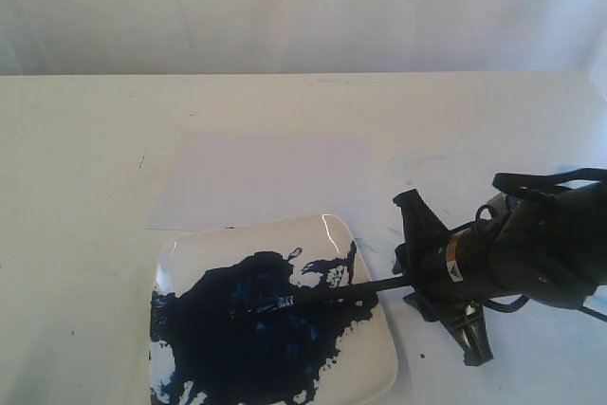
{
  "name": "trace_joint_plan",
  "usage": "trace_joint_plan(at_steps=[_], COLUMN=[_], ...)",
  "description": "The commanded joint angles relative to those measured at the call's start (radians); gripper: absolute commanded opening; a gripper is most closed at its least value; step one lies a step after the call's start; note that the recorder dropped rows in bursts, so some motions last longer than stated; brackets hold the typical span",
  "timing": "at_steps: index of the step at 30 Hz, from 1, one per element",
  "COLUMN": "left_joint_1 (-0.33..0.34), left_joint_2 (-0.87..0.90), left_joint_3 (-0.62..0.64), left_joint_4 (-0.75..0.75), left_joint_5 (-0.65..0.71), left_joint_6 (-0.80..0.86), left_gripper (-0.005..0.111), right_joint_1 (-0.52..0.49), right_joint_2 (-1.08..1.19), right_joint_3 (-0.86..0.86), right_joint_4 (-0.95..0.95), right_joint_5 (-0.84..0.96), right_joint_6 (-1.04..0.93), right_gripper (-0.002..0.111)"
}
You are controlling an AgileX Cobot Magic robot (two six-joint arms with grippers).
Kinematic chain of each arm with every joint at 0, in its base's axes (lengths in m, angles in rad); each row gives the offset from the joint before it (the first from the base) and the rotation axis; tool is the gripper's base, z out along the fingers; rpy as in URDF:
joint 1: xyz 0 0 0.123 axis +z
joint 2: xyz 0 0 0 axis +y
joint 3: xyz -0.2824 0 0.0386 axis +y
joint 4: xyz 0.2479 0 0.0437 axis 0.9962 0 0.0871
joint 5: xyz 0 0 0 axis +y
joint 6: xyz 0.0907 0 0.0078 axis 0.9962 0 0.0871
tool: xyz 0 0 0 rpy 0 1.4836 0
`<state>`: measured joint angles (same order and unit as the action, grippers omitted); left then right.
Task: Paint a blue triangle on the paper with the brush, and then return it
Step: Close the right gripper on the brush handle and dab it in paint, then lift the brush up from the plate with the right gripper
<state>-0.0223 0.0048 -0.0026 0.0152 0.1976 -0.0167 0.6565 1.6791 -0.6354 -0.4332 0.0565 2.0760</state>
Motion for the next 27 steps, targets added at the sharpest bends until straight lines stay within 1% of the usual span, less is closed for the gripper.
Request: trace_joint_plan(at_steps=[1, 3, 8, 16, 19, 23, 27], left_joint_1=[-0.003, -0.003, -0.003, -0.003, -0.003, -0.003, -0.003], left_joint_2=[-0.005, -0.005, -0.005, -0.005, -0.005, -0.005, -0.005], left_joint_3=[0.003, 0.003, 0.003, 0.003, 0.003, 0.003, 0.003], left_joint_4=[-0.006, -0.006, -0.006, -0.006, -0.006, -0.006, -0.006], left_joint_5=[-0.003, -0.003, -0.003, -0.003, -0.003, -0.003, -0.003], left_joint_6=[-0.005, -0.005, -0.005, -0.005, -0.005, -0.005, -0.005], left_gripper=[0.000, 0.000, 0.000, 0.000, 0.000, 0.000, 0.000], right_joint_1=[-0.020, -0.020, -0.020, -0.020, -0.020, -0.020, -0.020], right_joint_2=[-0.016, -0.027, -0.031, -0.031, -0.031, -0.031, -0.031], right_joint_3=[-0.002, -0.002, -0.002, -0.002, -0.002, -0.002, -0.002], right_joint_4=[-0.015, -0.015, -0.015, -0.016, -0.016, -0.016, -0.016], right_joint_5=[0.011, 0.011, 0.046, 0.050, 0.050, 0.048, 0.005], right_joint_6=[-0.043, -0.043, -0.043, -0.052, -0.052, -0.052, -0.052], right_gripper=[0.032, 0.031, 0.024, 0.023, 0.014, 0.007, 0.001])
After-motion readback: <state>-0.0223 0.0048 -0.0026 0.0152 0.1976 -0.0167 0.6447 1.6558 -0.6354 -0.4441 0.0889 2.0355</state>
